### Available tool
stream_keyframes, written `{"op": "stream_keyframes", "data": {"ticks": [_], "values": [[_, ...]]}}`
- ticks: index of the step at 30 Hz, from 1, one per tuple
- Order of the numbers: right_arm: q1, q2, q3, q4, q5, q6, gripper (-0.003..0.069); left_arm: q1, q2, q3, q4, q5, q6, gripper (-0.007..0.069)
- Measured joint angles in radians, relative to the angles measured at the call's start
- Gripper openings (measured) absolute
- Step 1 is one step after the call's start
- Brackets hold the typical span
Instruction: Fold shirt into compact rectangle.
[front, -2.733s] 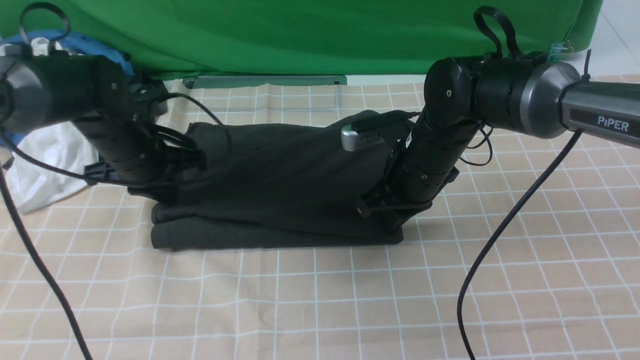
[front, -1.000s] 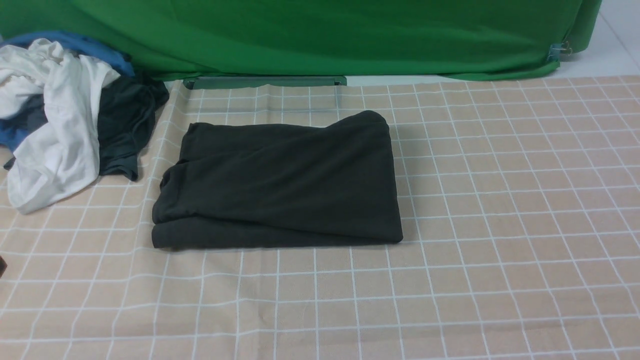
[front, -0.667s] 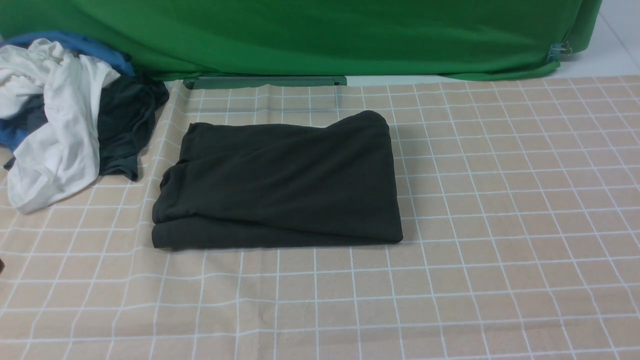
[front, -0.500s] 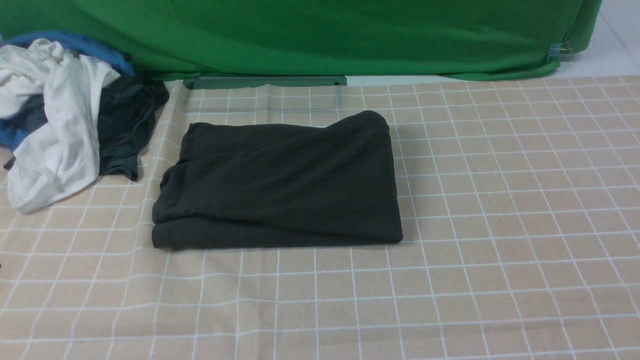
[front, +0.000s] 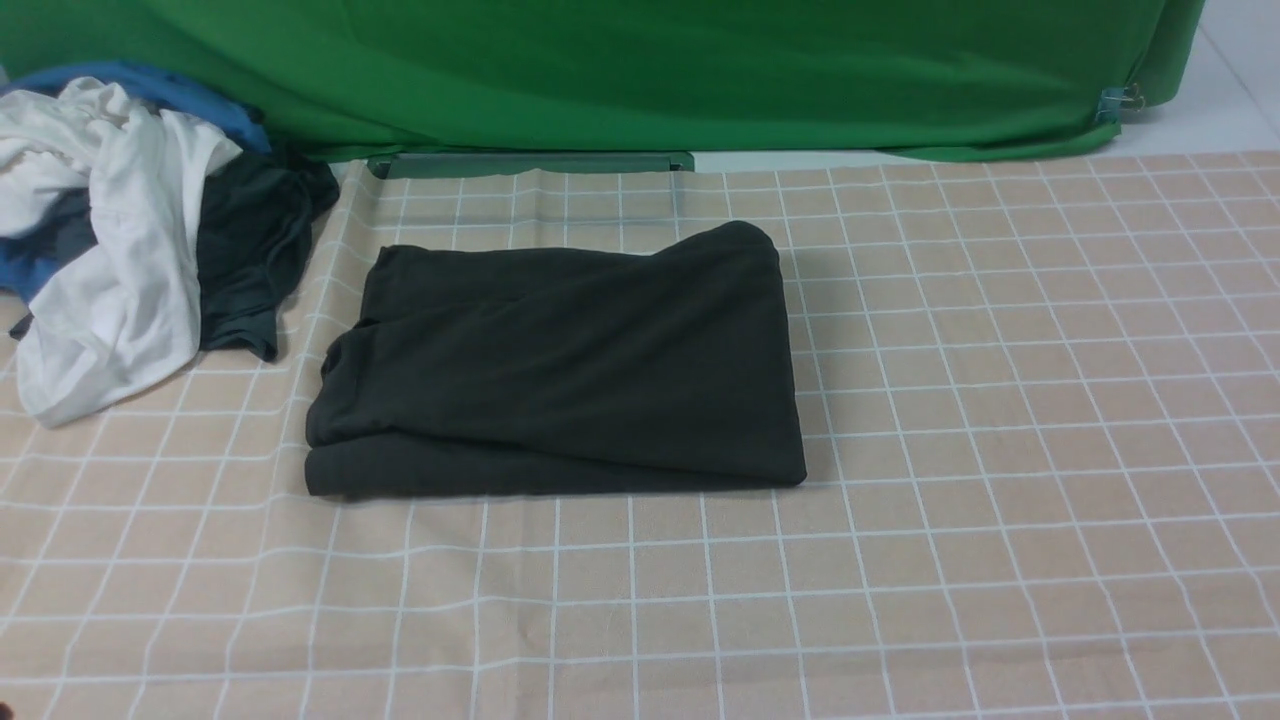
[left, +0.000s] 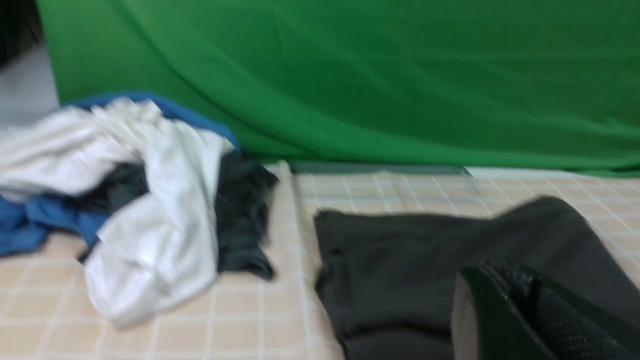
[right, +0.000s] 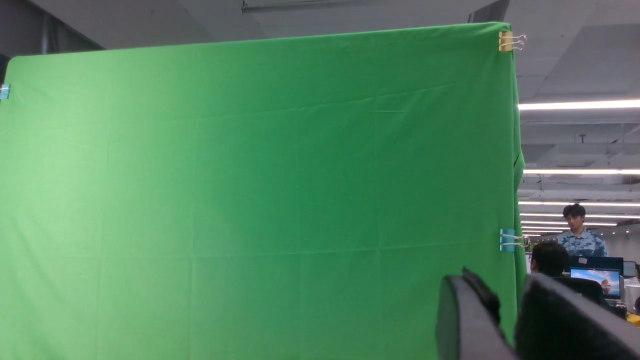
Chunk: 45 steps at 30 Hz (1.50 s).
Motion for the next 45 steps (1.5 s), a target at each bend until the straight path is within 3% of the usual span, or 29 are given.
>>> {"op": "stream_keyframes", "data": {"ticks": [4,8,21,45], "values": [[0.0,0.0,0.0,0.0,0.0,0.0,0.0218,0.0,0.001,0.163,0.036,-0.223,0.003,0.0019],[0.0,0.0,0.0,0.0,0.0,0.0,0.0217,0.0,0.001,0.314,0.086,-0.345,0.003,0.0019],[0.0,0.0,0.001,0.003,0.001,0.0,0.0231,0.0,-0.019,0.356,0.13,-0.217,0.006,0.0019],[0.0,0.0,0.002,0.003,0.019,0.0,0.0235,0.0,-0.117,0.357,0.13,-0.23,0.006,0.0019]]}}
